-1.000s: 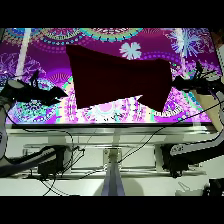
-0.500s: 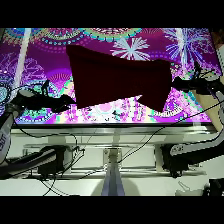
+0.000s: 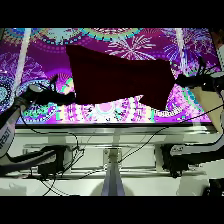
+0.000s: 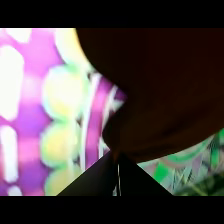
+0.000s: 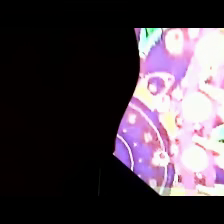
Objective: Fold the clothes and pants, and hang the long-sleeved shirts on hangers.
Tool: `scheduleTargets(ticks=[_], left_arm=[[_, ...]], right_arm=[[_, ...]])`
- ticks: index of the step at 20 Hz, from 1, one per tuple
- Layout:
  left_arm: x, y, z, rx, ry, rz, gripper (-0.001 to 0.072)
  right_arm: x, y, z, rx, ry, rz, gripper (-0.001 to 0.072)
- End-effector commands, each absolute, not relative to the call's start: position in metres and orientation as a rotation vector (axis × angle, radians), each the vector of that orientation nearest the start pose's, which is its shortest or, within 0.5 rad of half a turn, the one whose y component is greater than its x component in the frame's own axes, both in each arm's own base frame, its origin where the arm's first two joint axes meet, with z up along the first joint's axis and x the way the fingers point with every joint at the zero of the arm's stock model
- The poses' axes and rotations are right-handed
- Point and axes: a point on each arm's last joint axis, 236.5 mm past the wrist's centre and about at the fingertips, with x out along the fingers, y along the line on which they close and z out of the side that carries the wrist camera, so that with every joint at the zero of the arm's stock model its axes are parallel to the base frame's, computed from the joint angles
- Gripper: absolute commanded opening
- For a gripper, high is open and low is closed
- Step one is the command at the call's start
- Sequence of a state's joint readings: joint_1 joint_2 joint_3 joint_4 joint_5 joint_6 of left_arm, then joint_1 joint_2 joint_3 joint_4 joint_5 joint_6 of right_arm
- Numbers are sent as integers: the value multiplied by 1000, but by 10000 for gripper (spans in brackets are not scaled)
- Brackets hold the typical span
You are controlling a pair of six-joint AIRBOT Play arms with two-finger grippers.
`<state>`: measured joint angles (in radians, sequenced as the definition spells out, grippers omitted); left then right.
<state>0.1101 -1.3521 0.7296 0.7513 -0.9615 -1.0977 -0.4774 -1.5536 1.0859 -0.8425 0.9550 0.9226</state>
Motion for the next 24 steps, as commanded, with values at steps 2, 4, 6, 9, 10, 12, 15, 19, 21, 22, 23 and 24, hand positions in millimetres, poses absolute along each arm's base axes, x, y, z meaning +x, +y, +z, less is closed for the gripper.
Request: scheduleTargets(ticks=[2, 4, 6, 9, 10, 12, 15, 19, 21, 22, 23, 24], left_arm=[[418, -71, 62, -495, 937, -469, 10], [446, -44, 176, -431, 662, -453, 9], [442, -26, 280, -331, 426, -422, 9], [400, -15, 406, -206, 108, -345, 9], [378, -13, 443, -177, 0, -309, 10], [331, -7, 501, -105, -195, -219, 10], [264, -1, 549, 24, -372, -81, 10], [230, -12, 564, 31, -429, -75, 8], [249, -10, 549, 2, -363, -95, 8], [269, -8, 530, -15, -286, -117, 8], [297, -7, 500, -32, -166, -154, 8], [323, -6, 465, -52, -37, -194, 8]], right_arm=[[446, -69, 56, 344, 884, 250, 12], [445, -56, 146, 236, 711, 271, 12], [429, -32, 242, 129, 513, 294, 13], [374, 2, 372, -37, 221, 289, 13], [349, 11, 411, -87, 122, 273, 12], [298, 26, 474, -176, -51, 230, 12], [234, 50, 529, -259, -224, 203, 11], [210, 58, 550, -298, -287, 188, 10], [228, 49, 538, -295, -232, 178, 11], [245, 43, 525, -277, -176, 191, 11], [266, 38, 507, -234, -99, 217, 10], [289, 35, 482, -166, -3, 257, 11]])
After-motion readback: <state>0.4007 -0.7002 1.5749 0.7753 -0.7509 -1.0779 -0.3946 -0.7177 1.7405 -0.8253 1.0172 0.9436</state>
